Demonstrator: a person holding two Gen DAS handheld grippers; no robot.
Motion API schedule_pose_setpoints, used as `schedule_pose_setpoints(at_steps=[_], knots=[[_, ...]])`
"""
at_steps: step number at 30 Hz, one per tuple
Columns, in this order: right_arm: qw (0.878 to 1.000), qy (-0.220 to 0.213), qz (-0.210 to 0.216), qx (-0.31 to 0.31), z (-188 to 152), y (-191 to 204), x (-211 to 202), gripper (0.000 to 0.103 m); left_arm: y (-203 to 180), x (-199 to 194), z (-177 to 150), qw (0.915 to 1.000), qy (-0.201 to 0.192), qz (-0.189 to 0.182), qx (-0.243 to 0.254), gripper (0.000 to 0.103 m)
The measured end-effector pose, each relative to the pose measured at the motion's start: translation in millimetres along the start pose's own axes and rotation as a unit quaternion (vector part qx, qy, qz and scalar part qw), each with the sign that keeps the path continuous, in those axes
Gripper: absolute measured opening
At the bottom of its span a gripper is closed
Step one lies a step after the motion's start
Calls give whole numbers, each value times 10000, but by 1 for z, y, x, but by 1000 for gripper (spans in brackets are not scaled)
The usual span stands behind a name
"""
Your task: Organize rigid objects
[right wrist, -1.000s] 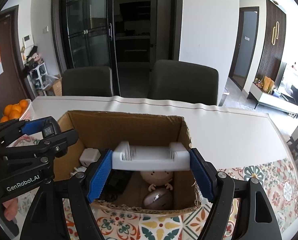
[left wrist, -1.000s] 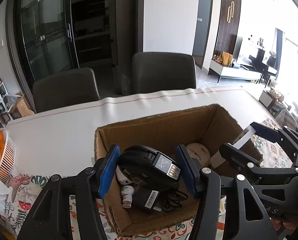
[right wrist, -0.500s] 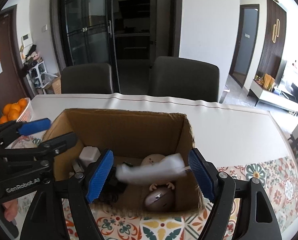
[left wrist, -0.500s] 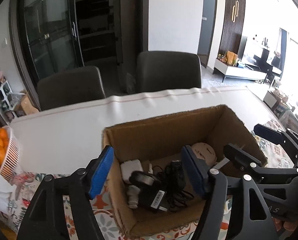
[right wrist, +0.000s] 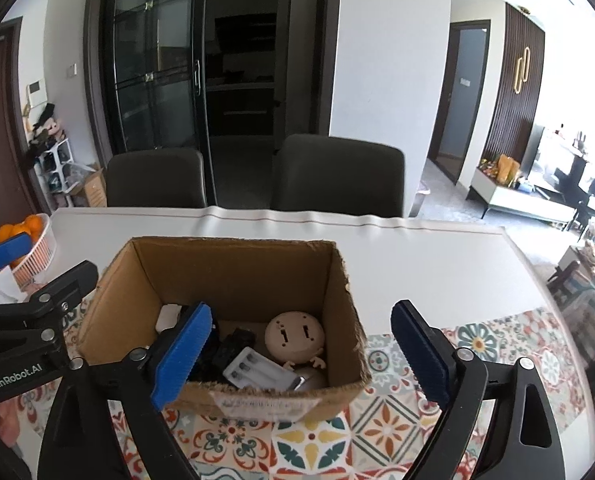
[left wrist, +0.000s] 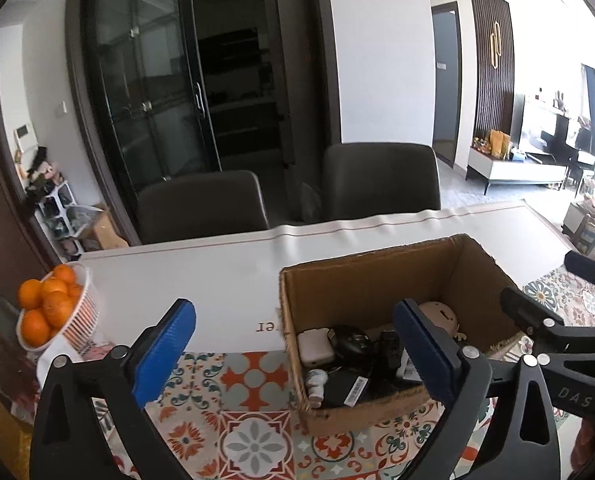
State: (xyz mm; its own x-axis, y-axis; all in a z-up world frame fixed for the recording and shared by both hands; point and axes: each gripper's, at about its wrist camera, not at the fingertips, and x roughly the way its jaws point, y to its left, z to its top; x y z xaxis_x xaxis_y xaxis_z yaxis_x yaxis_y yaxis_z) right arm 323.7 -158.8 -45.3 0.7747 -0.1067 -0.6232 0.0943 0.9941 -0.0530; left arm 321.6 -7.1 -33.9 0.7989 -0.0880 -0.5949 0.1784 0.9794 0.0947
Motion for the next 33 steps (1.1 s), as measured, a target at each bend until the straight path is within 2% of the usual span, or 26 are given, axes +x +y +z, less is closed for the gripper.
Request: schedule_pose_setpoints(at_steps=[10, 19, 26, 33], knots=[[9994, -318, -128, -6, -10, 4, -61, 98, 8, -65, -16, 9989, -233, 390, -92, 103], [9989, -437, -152, 114, -22, -1, -110, 100, 9, -117, -29, 9979, -333, 547, -136, 103], [9986, -489, -148, 155, -37, -5, -145, 101, 3, -149, -38, 9975, -380, 577, -144, 103], [9983, -504, -175, 212, -50, -11, -171, 101, -3, -174, -49, 9985, -331, 397, -191, 103]])
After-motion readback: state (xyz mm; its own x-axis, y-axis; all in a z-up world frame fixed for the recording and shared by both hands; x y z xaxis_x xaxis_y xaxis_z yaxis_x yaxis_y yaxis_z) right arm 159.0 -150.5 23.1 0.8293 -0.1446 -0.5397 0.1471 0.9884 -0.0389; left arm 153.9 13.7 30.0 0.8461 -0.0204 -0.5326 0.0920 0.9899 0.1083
